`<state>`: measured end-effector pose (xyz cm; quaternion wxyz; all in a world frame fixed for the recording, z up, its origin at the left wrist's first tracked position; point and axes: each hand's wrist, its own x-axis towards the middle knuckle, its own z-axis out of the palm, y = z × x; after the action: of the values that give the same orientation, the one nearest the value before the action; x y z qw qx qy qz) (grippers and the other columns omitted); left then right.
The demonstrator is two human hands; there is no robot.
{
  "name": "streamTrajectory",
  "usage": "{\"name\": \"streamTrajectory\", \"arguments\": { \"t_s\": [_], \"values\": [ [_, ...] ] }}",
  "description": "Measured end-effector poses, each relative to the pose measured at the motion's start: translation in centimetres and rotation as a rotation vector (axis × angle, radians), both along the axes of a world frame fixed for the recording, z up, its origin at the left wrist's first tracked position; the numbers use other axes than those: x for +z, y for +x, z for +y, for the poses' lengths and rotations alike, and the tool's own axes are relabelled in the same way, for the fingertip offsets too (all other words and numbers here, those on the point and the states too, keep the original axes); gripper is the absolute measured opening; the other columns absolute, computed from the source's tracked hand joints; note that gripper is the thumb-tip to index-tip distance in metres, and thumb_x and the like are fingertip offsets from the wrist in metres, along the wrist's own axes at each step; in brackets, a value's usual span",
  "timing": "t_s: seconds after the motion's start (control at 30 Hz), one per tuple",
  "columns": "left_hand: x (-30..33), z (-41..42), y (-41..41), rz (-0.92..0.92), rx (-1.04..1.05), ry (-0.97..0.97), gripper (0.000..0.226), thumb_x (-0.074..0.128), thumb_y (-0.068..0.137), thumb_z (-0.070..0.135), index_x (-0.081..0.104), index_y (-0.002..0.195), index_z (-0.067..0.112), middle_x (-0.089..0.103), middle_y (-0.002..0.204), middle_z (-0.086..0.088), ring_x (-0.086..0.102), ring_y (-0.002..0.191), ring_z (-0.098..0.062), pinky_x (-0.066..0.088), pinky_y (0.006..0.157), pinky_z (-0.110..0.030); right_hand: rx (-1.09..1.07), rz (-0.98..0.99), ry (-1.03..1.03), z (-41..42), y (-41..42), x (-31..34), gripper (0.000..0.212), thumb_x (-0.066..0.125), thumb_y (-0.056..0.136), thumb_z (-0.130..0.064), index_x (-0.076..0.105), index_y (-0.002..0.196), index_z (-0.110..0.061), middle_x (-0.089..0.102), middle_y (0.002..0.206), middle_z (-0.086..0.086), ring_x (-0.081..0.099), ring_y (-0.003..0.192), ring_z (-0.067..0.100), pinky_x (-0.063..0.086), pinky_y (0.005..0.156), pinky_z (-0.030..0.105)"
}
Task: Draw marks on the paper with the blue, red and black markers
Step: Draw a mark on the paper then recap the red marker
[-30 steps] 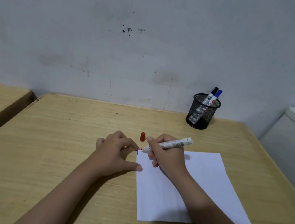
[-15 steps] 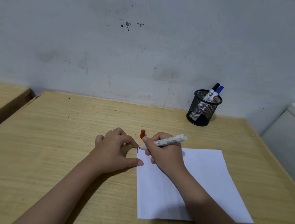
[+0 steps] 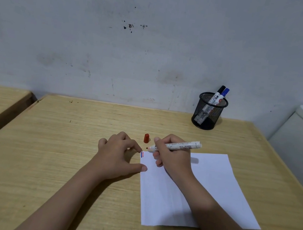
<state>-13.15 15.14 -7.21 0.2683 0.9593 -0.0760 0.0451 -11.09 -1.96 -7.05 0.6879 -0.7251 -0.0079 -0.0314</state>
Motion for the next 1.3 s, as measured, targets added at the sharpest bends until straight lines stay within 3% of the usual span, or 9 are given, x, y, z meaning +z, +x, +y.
{"name": "streamTrajectory", "arguments": {
  "t_s": [0.17,0.27,0.37,0.5,0.57,0.7,0.83,1.07,1.3],
  "values": [
    [0.5,-0.3,0.6,0.007,-0.068,-0.109,0.071,0.071,0.055,0.057,0.041,0.118,0.044,0.043,0.121,0.024,0.044,0.112,0.0,0.02,0.094,-0.033,-0.02,0.046,0.164,-0.4,0.5,0.2,0.026,0.068,0.084,-0.026,0.059,0.067,-0.008,0.064,0.052,0.007,0.054,0.042,0.019,0.048,0.046,0.029],
    [0.7,-1.1,1.6,-0.044,-0.109,-0.172,0.058,0.059,0.072,0.045,0.041,0.127,0.043,0.048,0.127,0.019,0.05,0.113,-0.003,0.032,0.101,-0.04,-0.061,0.061,0.283,-0.6,0.5,0.7,0.027,0.065,0.086,-0.031,0.059,0.072,-0.009,0.064,0.055,0.007,0.053,0.041,0.015,0.047,0.046,0.029],
    [1.2,-2.0,2.9,-0.066,-0.102,-0.149,0.04,0.058,0.082,0.026,0.056,0.121,0.032,0.058,0.114,0.007,0.058,0.101,-0.012,0.048,0.089,-0.036,-0.092,-0.011,0.337,-0.8,0.3,1.7,0.027,0.061,0.089,-0.029,0.06,0.074,-0.006,0.065,0.056,0.006,0.053,0.04,0.015,0.047,0.046,0.029],
    [2.4,-3.0,3.6,-0.061,-0.015,-0.129,0.018,0.061,0.082,0.013,0.07,0.098,0.015,0.067,0.095,-0.005,0.064,0.089,-0.02,0.052,0.078,-0.032,-0.114,-0.146,0.325,-1.1,-0.4,3.9,0.023,0.059,0.09,-0.017,0.061,0.074,-0.001,0.065,0.054,0.006,0.054,0.041,0.014,0.051,0.046,0.029],
    [3.4,-3.1,2.9,-0.048,0.03,-0.34,0.01,0.065,0.078,0.011,0.07,0.086,0.014,0.072,0.087,-0.005,0.067,0.083,-0.02,0.055,0.076,-0.033,-0.114,-0.192,0.289,-1.5,-1.0,5.0,0.021,0.059,0.089,-0.012,0.062,0.072,-0.001,0.065,0.053,0.007,0.054,0.042,0.015,0.051,0.048,0.031],
    [6.4,-3.2,0.5,0.066,0.031,-0.959,0.01,0.068,0.077,0.0,0.069,0.079,0.01,0.072,0.08,-0.012,0.068,0.075,-0.02,0.054,0.071,-0.028,-0.116,-0.3,0.243,-2.8,-2.8,6.9,0.024,0.06,0.084,-0.014,0.056,0.071,0.006,0.065,0.052,0.008,0.053,0.039,0.017,0.047,0.047,0.03],
    [8.8,-3.9,-2.2,0.165,-0.061,-1.234,0.013,0.061,0.079,-0.006,0.066,0.081,0.006,0.068,0.074,-0.01,0.068,0.067,-0.013,0.054,0.064,-0.02,-0.079,-0.357,0.236,-3.2,-4.7,8.6,0.029,0.057,0.08,-0.02,0.056,0.067,0.006,0.063,0.05,0.009,0.049,0.036,0.018,0.043,0.041,0.026],
    [10.8,-5.0,-5.1,0.198,-0.177,-1.196,0.016,0.067,0.074,-0.005,0.068,0.076,0.01,0.067,0.071,-0.004,0.064,0.067,-0.012,0.05,0.068,-0.021,-0.019,-0.422,0.184,-3.2,-7.0,10.3,0.034,0.056,0.078,-0.021,0.051,0.062,0.009,0.06,0.046,0.005,0.052,0.034,0.012,0.039,0.033,0.023],
    [12.2,-5.4,-6.9,0.193,-0.215,-1.227,0.011,0.071,0.06,0.0,0.071,0.065,0.01,0.068,0.062,-0.004,0.065,0.059,-0.013,0.055,0.063,-0.021,-0.002,-0.443,0.214,-3.5,-8.6,11.4,0.028,0.057,0.079,-0.019,0.048,0.056,-0.005,0.057,0.042,-0.001,0.051,0.034,0.01,0.038,0.033,0.022]
  ]
}}
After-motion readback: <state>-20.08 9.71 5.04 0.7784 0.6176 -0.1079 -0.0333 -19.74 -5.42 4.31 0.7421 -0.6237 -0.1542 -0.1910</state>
